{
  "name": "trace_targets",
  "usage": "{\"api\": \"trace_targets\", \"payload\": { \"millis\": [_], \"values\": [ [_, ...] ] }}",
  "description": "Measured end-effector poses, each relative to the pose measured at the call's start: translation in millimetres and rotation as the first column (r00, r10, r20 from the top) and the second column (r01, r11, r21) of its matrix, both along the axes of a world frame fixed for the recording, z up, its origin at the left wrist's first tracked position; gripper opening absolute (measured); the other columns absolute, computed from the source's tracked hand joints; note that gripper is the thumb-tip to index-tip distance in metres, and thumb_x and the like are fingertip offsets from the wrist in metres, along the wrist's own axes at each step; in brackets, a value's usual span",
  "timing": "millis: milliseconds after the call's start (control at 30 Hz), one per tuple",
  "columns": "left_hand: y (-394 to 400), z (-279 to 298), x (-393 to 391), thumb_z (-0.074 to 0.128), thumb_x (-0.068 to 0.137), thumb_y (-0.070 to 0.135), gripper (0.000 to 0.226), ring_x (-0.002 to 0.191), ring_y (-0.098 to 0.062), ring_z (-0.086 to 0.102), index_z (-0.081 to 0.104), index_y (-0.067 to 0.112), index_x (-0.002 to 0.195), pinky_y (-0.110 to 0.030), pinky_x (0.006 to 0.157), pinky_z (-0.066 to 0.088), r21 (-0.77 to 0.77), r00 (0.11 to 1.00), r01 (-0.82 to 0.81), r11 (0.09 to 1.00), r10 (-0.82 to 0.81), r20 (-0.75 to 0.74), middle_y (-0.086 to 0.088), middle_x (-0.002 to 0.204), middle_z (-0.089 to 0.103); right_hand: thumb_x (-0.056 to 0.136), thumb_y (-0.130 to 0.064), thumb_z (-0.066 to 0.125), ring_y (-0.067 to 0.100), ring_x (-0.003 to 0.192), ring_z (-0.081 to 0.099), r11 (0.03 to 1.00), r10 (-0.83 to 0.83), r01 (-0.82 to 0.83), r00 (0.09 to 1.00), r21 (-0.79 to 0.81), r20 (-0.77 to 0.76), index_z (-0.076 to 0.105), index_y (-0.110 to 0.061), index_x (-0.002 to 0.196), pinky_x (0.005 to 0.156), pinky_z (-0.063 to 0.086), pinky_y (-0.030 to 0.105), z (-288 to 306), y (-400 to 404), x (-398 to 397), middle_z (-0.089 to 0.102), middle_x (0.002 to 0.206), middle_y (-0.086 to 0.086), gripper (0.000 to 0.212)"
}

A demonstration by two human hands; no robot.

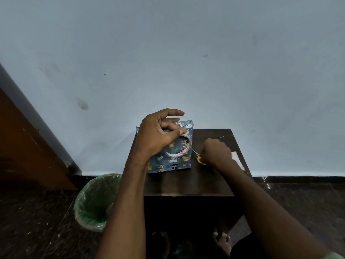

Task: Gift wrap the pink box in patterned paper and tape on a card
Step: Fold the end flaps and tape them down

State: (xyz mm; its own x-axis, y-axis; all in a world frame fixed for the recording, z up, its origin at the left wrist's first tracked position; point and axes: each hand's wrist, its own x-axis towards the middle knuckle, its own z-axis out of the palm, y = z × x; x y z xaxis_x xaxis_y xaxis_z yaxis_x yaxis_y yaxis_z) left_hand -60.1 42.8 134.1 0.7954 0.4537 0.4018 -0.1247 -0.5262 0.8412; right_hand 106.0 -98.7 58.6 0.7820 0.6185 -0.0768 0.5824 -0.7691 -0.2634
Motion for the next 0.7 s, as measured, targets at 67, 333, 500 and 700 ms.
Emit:
{"api": "trace_targets", "payload": {
  "millis": [67, 333, 500, 700],
  "values": [
    [-0.8, -0.7, 0.0, 0.086, 0.088, 0.011, 0.041, 0.12, -0.001, 0.07, 0.072, 0.021, 0.125, -0.033, 0.11, 0.053, 0.01, 1.0, -0.008, 1.0, 0.008, 0.009, 0.006, 0.086, 0.083, 0.089, -0.027, 0.075, 0.034, 0.108, 0.068, 0.998, 0.037, -0.033, 0.996, -0.044, 0.079, 0.069, -0.014, 0.113, 0.079, 0.05, 0.037, -7.6, 9.7, -4.7, 0.069, 0.115, 0.01, 0.027],
    [-2.6, -3.8, -0.3, 0.085, 0.087, 0.01, 0.04, 0.118, 0.002, 0.069, 0.073, 0.023, 0.123, -0.035, 0.111, 0.052, 0.045, 0.999, -0.039, 0.998, 0.038, 0.017, 0.011, 0.084, 0.082, 0.087, -0.012, 0.068, 0.035, 0.102, 0.071, 0.991, -0.028, 0.016, 0.995, 0.135, 0.09, 0.076, -0.016, 0.101, 0.077, 0.054, 0.036, -0.7, 11.9, 1.7, 0.072, 0.103, 0.011, 0.016],
    [-3.5, -6.6, 2.4, 0.083, 0.087, 0.007, 0.042, 0.118, -0.001, 0.07, 0.072, 0.023, 0.125, -0.039, 0.11, 0.053, 0.049, 0.998, -0.042, 0.998, 0.04, 0.038, 0.012, 0.084, 0.082, 0.091, -0.002, 0.057, 0.009, 0.089, 0.072, 0.391, -0.189, 0.032, 0.981, 0.92, 0.046, 0.077, -0.017, 0.095, 0.073, 0.049, 0.013, 58.4, 8.7, -25.2, 0.077, 0.092, -0.005, 0.026],
    [-6.8, -7.3, -0.5, 0.081, 0.087, 0.002, 0.063, 0.118, -0.005, 0.072, 0.06, 0.018, 0.144, -0.039, 0.11, 0.054, -0.015, 0.993, -0.064, 0.998, 0.065, 0.103, 0.007, 0.088, 0.083, 0.098, 0.01, 0.041, 0.013, 0.106, 0.072, 0.298, 0.281, -0.04, 0.959, 0.954, -0.048, 0.059, -0.014, 0.137, 0.087, 0.06, 0.028, 59.0, 21.5, -70.6, 0.073, 0.115, 0.001, 0.049]
  ]
}}
